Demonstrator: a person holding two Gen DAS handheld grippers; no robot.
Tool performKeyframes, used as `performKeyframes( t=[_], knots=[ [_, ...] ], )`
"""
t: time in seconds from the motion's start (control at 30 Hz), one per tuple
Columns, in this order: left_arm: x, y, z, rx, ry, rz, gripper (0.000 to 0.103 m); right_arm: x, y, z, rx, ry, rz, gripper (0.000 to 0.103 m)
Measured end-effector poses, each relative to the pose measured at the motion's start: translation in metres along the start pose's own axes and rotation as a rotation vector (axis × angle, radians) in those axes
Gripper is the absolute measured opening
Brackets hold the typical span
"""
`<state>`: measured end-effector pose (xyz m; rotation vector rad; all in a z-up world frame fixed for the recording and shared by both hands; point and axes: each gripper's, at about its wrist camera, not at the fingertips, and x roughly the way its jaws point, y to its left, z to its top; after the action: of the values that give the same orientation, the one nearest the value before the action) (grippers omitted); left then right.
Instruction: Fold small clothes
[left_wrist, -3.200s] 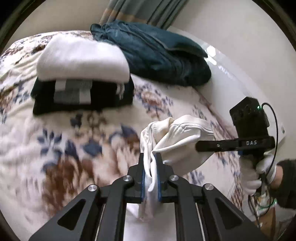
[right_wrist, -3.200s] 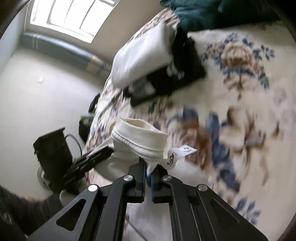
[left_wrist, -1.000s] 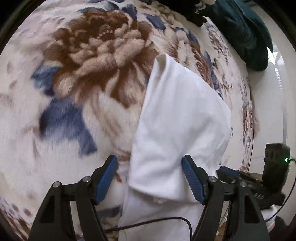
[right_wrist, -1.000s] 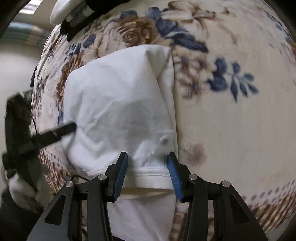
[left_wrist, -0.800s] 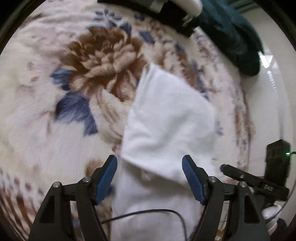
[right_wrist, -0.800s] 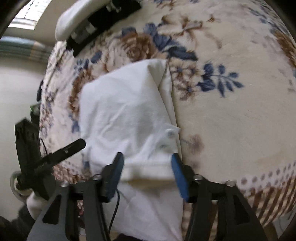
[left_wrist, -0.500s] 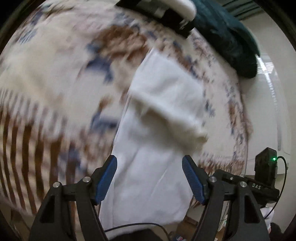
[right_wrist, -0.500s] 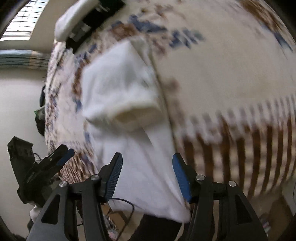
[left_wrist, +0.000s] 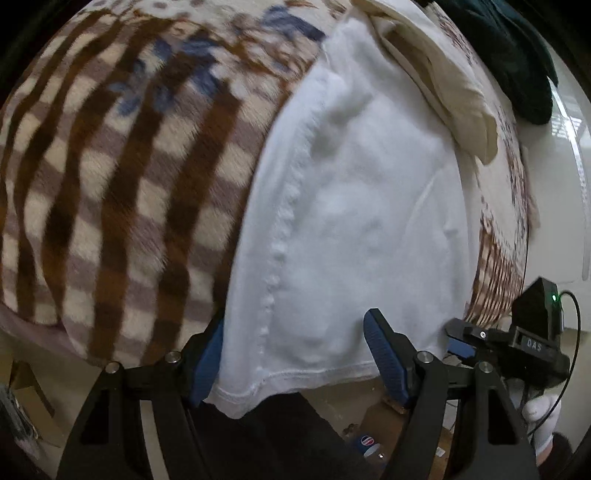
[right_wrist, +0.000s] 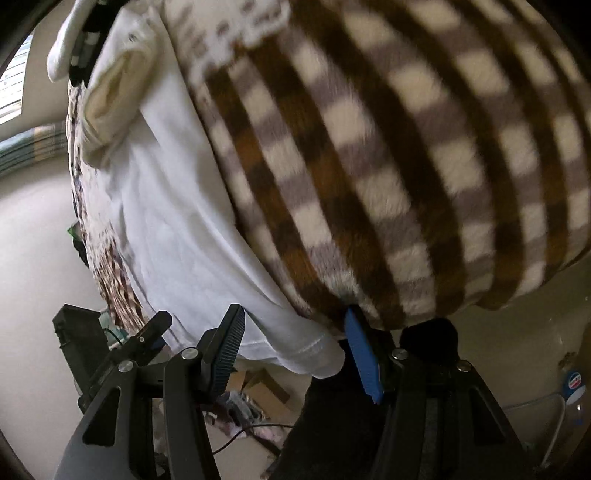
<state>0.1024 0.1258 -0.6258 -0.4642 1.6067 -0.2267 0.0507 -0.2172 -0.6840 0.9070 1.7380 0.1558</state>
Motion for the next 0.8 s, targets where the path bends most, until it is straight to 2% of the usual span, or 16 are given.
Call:
performKeyframes(
  t=[0.07,0.1,0.13,0.17,0.2,0.23,0.3,0.5,0.6,0.67,0.8],
  knots=[
    [0.002,-0.003,-0.005,0.023,-0.005,0.000,0.069,0.009,0.002,-0.001,-0.012,0.022,-0.011,0.058],
    [0.000,-0.003,-0.009,0.031,-0.009,0.000,0.057,0.013,0.004,-0.003,-0.012,0.021,0.001,0.054],
    [-0.001,-0.005,-0.010,0.038,-0.012,-0.004,0.026,0.016,0.009,-0.004,-0.011,0.021,0.014,0.037],
    [-0.003,-0.006,-0.012,0.044,-0.010,-0.007,0.011,0.016,0.011,-0.007,-0.012,0.026,0.027,0.029],
    [-0.006,-0.007,-0.014,0.048,-0.011,-0.013,0.006,0.016,0.015,-0.008,-0.011,0.018,0.038,0.019],
    [-0.010,-0.008,-0.015,0.050,-0.023,-0.030,0.005,0.012,0.018,-0.011,-0.014,0.009,0.053,0.012],
    [-0.022,-0.009,-0.014,0.037,-0.043,-0.061,0.005,0.004,0.025,-0.015,-0.017,-0.001,0.092,0.009],
    [-0.075,-0.018,0.013,-0.050,-0.118,-0.225,0.005,-0.042,0.062,-0.009,-0.045,-0.058,0.197,0.008],
    [-0.100,-0.025,0.047,-0.094,-0.167,-0.318,0.005,-0.070,0.079,0.005,-0.046,-0.101,0.248,0.007],
    [-0.112,-0.033,0.082,-0.131,-0.198,-0.387,0.005,-0.085,0.093,0.020,-0.034,-0.128,0.293,0.008],
    [-0.118,-0.040,0.147,-0.160,-0.226,-0.458,0.005,-0.099,0.122,0.071,0.009,-0.202,0.353,0.007]
  ],
)
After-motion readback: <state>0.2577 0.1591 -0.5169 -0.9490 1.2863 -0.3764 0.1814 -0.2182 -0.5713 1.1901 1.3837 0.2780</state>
